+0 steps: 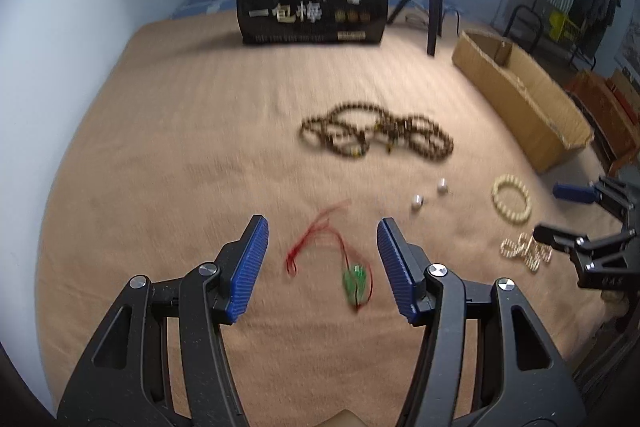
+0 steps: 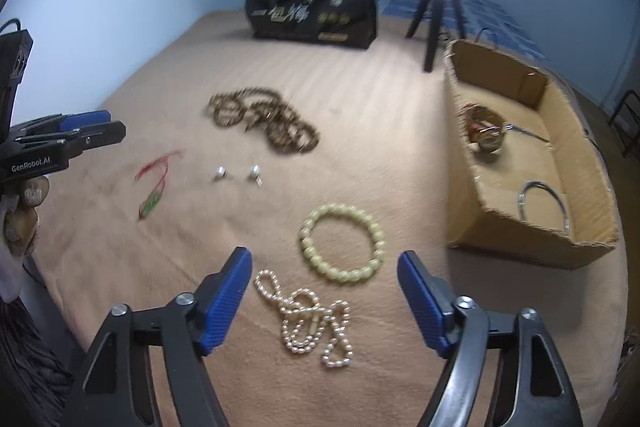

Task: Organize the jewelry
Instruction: 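Move left tool to the green jade pendant while right tool approaches the yellow bead bracelet, then close left tool on the green pendant while right tool grips the pale yellow bracelet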

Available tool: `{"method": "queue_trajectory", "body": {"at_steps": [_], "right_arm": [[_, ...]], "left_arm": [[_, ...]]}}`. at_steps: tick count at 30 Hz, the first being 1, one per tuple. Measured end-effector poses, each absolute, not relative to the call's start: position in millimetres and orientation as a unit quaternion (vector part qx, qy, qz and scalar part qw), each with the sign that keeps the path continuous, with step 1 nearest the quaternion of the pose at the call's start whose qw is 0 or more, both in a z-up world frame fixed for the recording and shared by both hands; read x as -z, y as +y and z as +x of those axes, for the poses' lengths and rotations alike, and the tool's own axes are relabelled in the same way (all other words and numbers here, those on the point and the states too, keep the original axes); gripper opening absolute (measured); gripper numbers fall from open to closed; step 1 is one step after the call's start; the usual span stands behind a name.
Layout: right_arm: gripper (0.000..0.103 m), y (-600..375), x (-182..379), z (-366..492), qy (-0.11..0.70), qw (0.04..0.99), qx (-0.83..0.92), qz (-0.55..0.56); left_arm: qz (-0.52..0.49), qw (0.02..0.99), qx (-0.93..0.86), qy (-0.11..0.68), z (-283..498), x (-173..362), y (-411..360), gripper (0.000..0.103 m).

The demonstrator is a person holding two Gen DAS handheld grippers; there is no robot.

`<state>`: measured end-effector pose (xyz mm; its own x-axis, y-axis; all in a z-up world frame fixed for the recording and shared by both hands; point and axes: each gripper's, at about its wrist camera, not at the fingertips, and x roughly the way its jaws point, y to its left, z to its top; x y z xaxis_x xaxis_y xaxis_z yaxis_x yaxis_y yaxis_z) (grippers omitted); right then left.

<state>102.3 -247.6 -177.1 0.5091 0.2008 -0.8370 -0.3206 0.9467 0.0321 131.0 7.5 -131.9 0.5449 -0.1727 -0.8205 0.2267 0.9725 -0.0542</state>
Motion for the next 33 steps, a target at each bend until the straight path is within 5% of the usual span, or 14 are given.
{"method": "queue_trajectory", "body": {"at_steps": [16, 33], "right_arm": [[0.06, -233, 210, 122, 0.503, 0.847, -0.146, -0.092], [0.048, -223, 218, 134, 0.51, 0.84, -0.151, -0.108]], "left_arm": [[0.017, 0.849, 0.127, 0.513, 127, 177, -2, 0.054], [0.044, 0.838, 0.126, 0.529, 132, 194, -13, 0.015]]}}
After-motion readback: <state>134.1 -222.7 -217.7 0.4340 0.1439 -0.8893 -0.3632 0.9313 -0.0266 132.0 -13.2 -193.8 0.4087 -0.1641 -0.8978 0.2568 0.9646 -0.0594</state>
